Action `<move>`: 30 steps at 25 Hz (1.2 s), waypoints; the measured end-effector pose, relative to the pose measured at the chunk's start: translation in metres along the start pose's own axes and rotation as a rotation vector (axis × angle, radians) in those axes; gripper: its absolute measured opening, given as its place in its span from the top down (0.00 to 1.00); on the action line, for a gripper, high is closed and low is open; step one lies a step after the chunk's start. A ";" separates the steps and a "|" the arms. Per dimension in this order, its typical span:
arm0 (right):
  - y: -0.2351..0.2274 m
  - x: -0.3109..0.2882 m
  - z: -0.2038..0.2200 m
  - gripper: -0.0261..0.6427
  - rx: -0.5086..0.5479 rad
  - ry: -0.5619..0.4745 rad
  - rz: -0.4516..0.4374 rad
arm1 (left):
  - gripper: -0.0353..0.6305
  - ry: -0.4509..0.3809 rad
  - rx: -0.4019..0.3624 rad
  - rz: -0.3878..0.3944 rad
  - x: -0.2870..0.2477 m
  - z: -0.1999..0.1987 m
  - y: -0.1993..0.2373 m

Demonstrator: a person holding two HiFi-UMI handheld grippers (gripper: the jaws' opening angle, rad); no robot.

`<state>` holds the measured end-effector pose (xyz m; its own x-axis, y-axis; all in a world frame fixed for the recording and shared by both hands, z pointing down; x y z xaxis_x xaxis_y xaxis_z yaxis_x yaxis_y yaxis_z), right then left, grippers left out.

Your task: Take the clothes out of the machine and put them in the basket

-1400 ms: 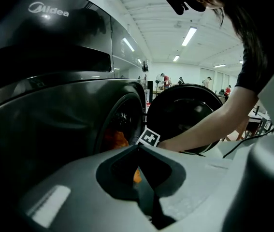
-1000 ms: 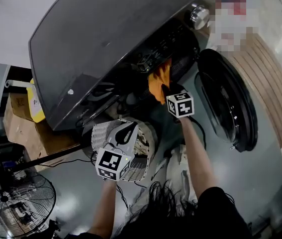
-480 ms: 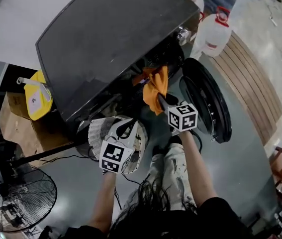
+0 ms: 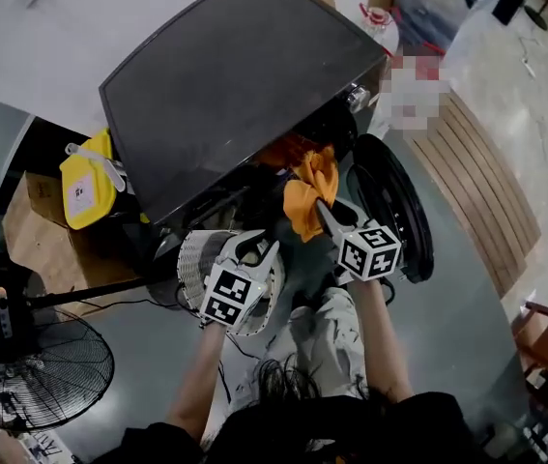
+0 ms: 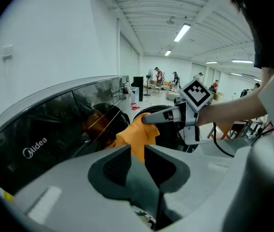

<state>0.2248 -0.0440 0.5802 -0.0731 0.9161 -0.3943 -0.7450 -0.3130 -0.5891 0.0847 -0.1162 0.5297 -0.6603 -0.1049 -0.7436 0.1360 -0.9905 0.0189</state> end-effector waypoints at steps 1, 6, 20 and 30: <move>0.004 0.006 -0.004 0.84 -0.001 -0.008 -0.002 | 0.80 0.009 0.002 0.009 0.000 0.001 -0.002; 0.030 0.036 -0.026 0.84 0.041 -0.030 -0.041 | 0.61 0.049 -0.027 0.042 -0.003 0.001 -0.014; 0.106 0.130 -0.132 0.84 0.285 -0.169 -0.197 | 0.38 0.068 -0.034 0.125 -0.025 0.003 -0.041; 0.150 0.177 -0.174 0.84 0.325 -0.287 -0.249 | 0.37 0.022 0.097 0.322 -0.062 -0.009 -0.112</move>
<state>0.2158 0.0271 0.2992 -0.0119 0.9994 -0.0327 -0.9278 -0.0232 -0.3725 0.1170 0.0017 0.5679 -0.5790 -0.4125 -0.7033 0.2630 -0.9110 0.3177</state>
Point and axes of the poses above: the fingertips, and each gripper's own axes: x backward along the fingers, y to its left, z out of its underside, the point moved 4 cm from there along x, backward along the fingers, and after that the axes turned 5 degrees about y, right-handed, at the moved point
